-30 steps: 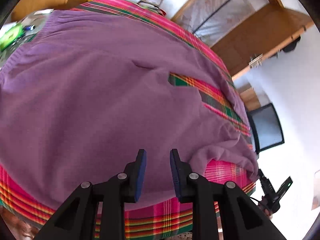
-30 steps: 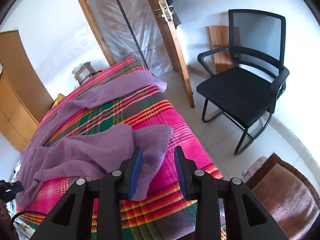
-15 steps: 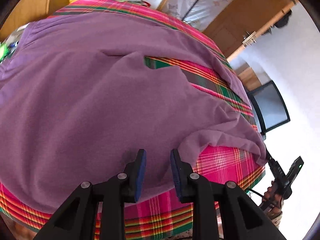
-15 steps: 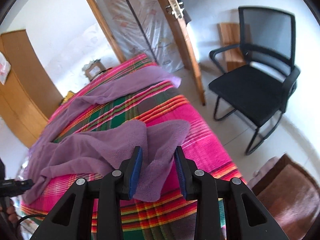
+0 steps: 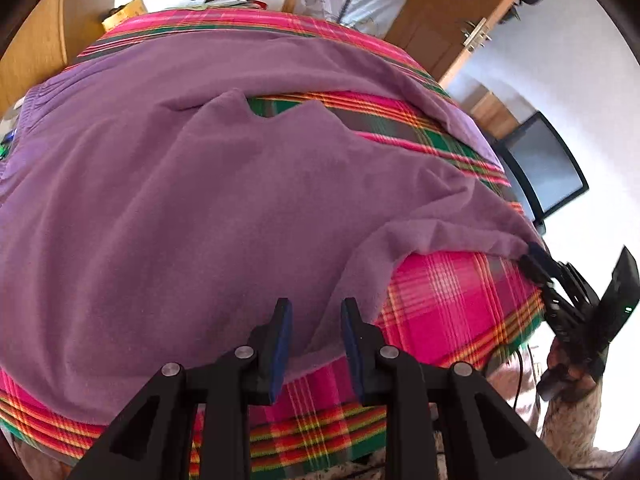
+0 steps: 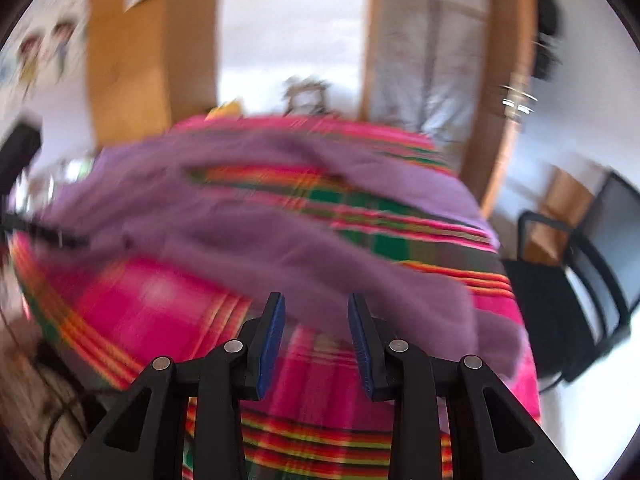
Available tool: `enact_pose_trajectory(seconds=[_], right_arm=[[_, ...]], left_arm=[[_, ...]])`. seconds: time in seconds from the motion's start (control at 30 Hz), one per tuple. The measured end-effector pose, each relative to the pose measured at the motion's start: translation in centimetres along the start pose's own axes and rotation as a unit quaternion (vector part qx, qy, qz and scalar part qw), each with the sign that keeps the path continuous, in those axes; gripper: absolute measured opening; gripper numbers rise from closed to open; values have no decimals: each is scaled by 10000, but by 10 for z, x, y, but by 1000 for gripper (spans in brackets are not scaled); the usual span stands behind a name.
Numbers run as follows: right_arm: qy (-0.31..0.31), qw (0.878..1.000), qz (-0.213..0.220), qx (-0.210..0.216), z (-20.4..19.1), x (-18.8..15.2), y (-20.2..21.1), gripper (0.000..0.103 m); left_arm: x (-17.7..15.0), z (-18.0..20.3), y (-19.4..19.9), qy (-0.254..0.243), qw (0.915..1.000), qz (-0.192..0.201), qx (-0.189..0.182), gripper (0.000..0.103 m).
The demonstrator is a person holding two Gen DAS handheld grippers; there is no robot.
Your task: Fold clothes
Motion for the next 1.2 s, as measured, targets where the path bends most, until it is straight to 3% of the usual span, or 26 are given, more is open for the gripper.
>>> enact_pose_trajectory(seconds=[0.13,0.3,0.5,0.73,0.77,0.8,0.9,1.03,1.1,1.2], right_arm=[[693,9973,-222,-51,-14,-3,-14,34],[1097,9929,-385,-258,-9,-7,-24,34],[1057,9923,-480,-422,2,-10,-25,34],[686,9957,-598,-182,11,-13,-21,32],[690,9955,-618,-201,11,-13,-22,25],[691,9953,-637,-218,11,-13,-23,10],[625,9958,-627,-235,14,-14,-19,3],[447,9968,-536,-382,25,-14,-10,0],[397,9970,-500,-427,30,-12,-7,0],[496,9969,-452,-412,27,-11,-3,0]], left_arm=[[-3,6,3,-212,9997,25,132,26],[-11,11,1,-446,9985,-97,318,26],[-8,4,0,-408,9977,-54,535,26],[-8,4,-3,-444,9973,-53,576,26],[-8,4,-3,-444,9973,-50,576,26],[-8,4,-3,-438,9973,-48,584,26],[-8,5,-3,-416,9976,-40,558,26],[-7,5,-4,-404,9977,13,543,24],[-8,6,-4,-396,9981,-1,466,14],[-11,9,-1,-447,9984,-26,354,10]])
Point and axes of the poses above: each gripper's, at about its wrist camera, not at the fingertips, and y roughly against the way its jaws point, z to its right, x to its top, the point moved 7 cm from there along -y, roughly the way its jaws point
